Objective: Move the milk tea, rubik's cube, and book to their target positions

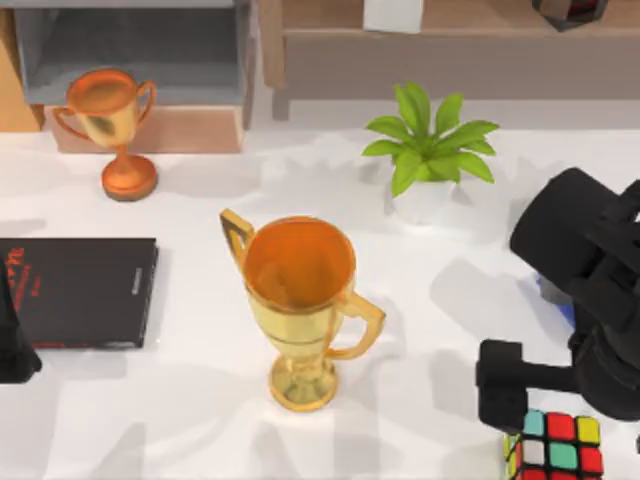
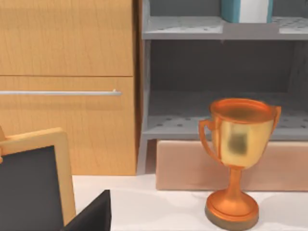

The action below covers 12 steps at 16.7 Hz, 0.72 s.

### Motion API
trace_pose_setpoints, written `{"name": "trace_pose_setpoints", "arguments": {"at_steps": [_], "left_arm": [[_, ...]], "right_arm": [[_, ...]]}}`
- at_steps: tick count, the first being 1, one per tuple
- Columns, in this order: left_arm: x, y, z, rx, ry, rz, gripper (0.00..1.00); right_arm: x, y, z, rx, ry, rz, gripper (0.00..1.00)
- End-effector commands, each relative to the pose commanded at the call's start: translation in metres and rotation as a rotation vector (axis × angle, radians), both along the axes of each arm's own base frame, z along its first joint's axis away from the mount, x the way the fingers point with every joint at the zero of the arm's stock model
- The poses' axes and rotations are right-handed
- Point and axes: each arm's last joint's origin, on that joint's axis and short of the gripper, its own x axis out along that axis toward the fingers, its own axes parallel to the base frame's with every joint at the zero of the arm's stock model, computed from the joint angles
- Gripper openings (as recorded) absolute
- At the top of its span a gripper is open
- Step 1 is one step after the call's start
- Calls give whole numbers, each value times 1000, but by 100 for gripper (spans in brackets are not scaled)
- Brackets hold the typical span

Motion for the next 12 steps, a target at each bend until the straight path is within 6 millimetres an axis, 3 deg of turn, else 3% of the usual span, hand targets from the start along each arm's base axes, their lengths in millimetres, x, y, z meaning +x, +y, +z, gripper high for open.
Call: {"name": "trace_pose_setpoints", "arguments": {"at_steps": [5, 12], "left_arm": [[0, 0, 0, 0, 0, 0, 100], [0, 0, 0, 0, 0, 0, 100]], "right_arm": [[1, 0, -5, -2, 3, -1, 100], [1, 0, -57, 2, -2, 0, 100]]}}
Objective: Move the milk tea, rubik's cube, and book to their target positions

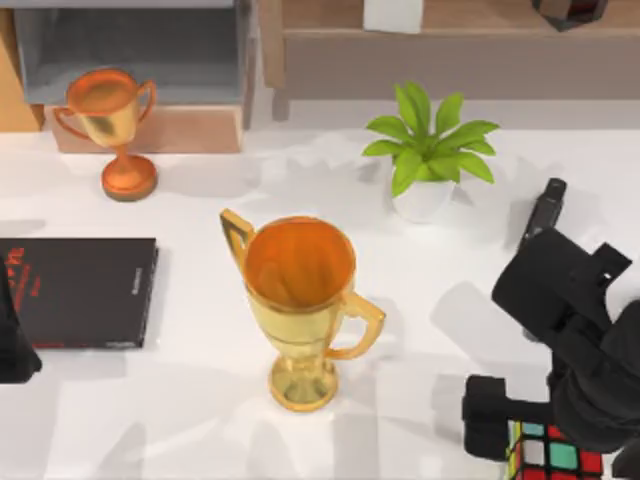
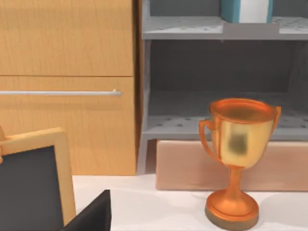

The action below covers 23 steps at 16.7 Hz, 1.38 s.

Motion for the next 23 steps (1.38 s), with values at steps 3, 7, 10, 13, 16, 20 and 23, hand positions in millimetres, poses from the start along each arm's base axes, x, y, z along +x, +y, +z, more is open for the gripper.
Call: {"name": "trace_pose_setpoints", "arguments": {"at_steps": [3, 7, 10, 13, 16, 20, 23], "left_arm": [[0, 0, 0, 0, 0, 0, 100], [0, 0, 0, 0, 0, 0, 100], [0, 0, 0, 0, 0, 0, 100], [0, 0, 0, 0, 0, 0, 100], [0, 0, 0, 0, 0, 0, 100], [0, 0, 0, 0, 0, 0, 100], [0, 0, 0, 0, 0, 0, 100]], "right_arm": [[-1, 0, -3, -2, 2, 0, 100], [-1, 0, -3, -2, 2, 0, 77], [-1, 0, -3, -2, 2, 0, 55], [-1, 0, -3, -2, 2, 0, 32], [-1, 0, -3, -2, 2, 0, 10], [-1, 0, -3, -2, 2, 0, 0], [-1, 0, -3, -2, 2, 0, 0]]}}
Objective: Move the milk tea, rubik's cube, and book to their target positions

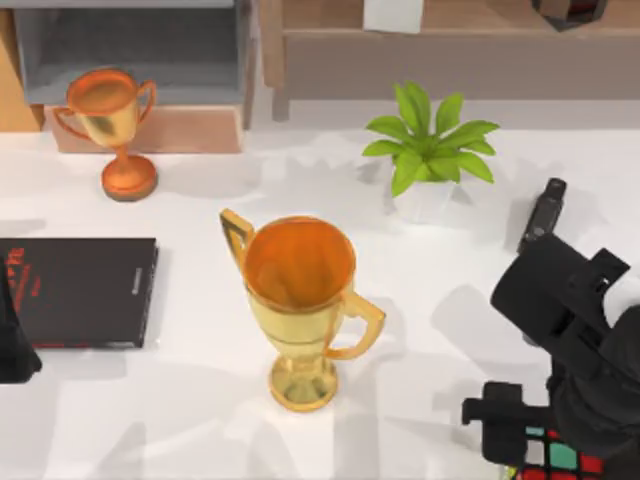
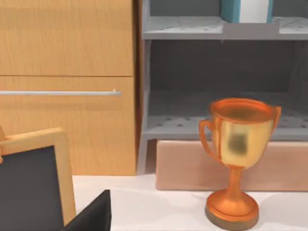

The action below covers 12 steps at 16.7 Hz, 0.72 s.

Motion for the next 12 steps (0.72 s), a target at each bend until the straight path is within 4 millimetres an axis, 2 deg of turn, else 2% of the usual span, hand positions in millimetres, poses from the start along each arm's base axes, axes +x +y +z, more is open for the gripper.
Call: {"name": "trace_pose_setpoints", "arguments": {"at_steps": [4, 10, 12], "left_arm": [[0, 0, 0, 0, 0, 0, 100], [0, 0, 0, 0, 0, 0, 100], [0, 0, 0, 0, 0, 0, 100]], "right_arm": [[0, 0, 2, 3, -5, -2, 0], [0, 0, 29, -1, 0, -2, 0], [0, 0, 31, 2, -3, -2, 0]]}}
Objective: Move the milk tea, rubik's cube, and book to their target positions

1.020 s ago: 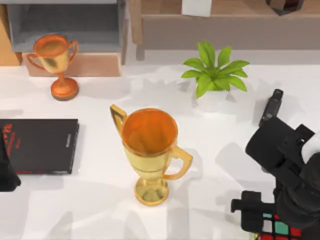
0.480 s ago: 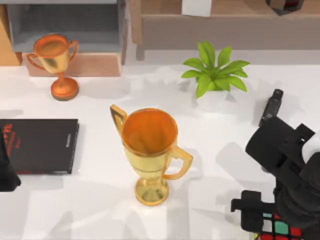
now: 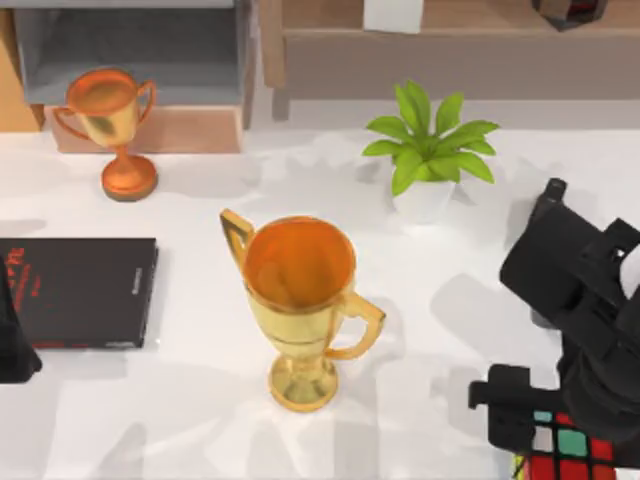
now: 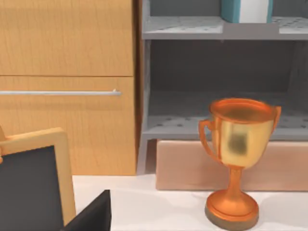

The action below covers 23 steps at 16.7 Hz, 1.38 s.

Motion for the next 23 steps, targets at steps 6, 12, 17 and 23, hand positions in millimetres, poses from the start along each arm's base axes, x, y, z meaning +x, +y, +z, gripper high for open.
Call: {"name": "trace_pose_setpoints", "arguments": {"at_steps": [6, 12, 17, 23], "left_arm": [[0, 0, 0, 0, 0, 0, 100], [0, 0, 0, 0, 0, 0, 100], [0, 0, 0, 0, 0, 0, 100], [0, 0, 0, 0, 0, 0, 100]], "right_arm": [[18, 9, 10, 25, -110, 41, 0], [101, 50, 71, 88, -690, 195, 0], [161, 75, 150, 10, -1263, 214, 0], [182, 69, 212, -126, -1565, 111, 0]]}}
